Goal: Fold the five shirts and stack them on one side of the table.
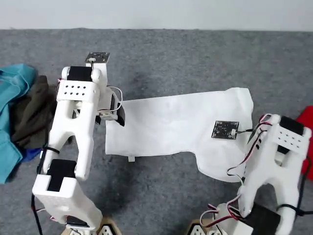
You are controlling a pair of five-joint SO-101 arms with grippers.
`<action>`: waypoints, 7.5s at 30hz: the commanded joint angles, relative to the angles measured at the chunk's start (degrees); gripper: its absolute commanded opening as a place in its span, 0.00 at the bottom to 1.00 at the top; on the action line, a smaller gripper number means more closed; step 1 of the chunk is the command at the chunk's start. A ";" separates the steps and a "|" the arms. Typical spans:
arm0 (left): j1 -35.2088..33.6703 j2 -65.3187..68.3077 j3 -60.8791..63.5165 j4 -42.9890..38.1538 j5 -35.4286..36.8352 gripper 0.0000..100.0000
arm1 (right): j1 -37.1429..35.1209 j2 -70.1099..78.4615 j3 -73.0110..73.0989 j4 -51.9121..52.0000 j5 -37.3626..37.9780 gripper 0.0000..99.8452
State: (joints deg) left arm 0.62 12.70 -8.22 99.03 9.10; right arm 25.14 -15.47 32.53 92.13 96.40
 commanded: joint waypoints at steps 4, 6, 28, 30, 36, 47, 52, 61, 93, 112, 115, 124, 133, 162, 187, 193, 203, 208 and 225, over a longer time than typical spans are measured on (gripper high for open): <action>0.44 -3.25 -0.31 1.67 0.53 0.24 | -2.07 6.20 0.09 -4.53 -0.88 0.34; 0.44 -3.25 -0.31 1.67 0.53 0.24 | -1.80 10.77 -0.09 -8.31 -1.05 0.34; 0.18 -3.25 -0.31 1.67 0.53 0.20 | -1.98 39.60 -23.56 -5.14 -3.69 0.06; 0.35 -3.25 -0.31 1.67 0.53 0.20 | -1.80 41.01 -25.76 -4.70 -3.78 0.04; 0.44 -3.25 -0.31 1.67 0.53 0.20 | -1.98 41.80 -31.03 -3.38 -8.44 0.01; 0.44 -3.25 -0.04 1.67 0.53 0.20 | -4.62 41.80 -45.54 7.34 -8.97 0.01; 0.44 -3.25 -0.04 1.67 0.53 0.20 | -8.66 42.42 -49.05 1.98 -17.49 0.01; 0.44 -3.25 -0.04 1.67 0.53 0.20 | -12.44 42.42 -49.14 -18.24 -26.99 0.01; 0.53 -3.08 0.04 1.67 0.53 0.20 | -11.38 33.01 -56.53 10.77 -14.77 0.26; 0.44 -3.16 0.04 1.67 0.53 0.20 | -4.97 26.42 -22.68 6.99 -7.91 0.26; 0.44 -3.08 0.04 1.67 0.53 0.20 | -4.35 28.79 -19.69 6.11 -7.91 0.26; 0.44 -2.90 0.04 1.67 0.53 0.20 | -1.36 34.33 -19.16 0.84 -7.30 0.26; 0.44 -2.99 0.04 1.67 0.53 0.20 | -1.36 39.34 -19.16 -1.63 -5.45 0.11; 0.53 -2.81 0.04 1.67 0.53 0.20 | -3.12 21.14 -16.70 10.68 -5.36 0.40; 0.53 -3.25 3.74 1.67 0.53 0.20 | -3.56 31.96 -7.82 -3.12 1.93 0.31; 0.53 -3.25 3.74 1.67 0.53 0.20 | -3.56 32.04 -7.82 -5.58 1.93 0.11; 0.44 -3.25 3.74 1.67 0.53 0.20 | -1.36 29.58 -10.73 -3.56 1.93 0.10; 0.53 -3.25 3.74 1.67 0.53 0.20 | -0.57 23.78 -14.33 11.12 1.76 0.22; 0.53 -3.25 3.74 1.67 0.53 0.20 | 4.53 -9.01 23.74 -26.68 16.79 0.26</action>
State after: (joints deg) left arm 0.70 12.70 -4.26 99.03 9.19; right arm 30.07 -16.44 53.98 62.86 111.16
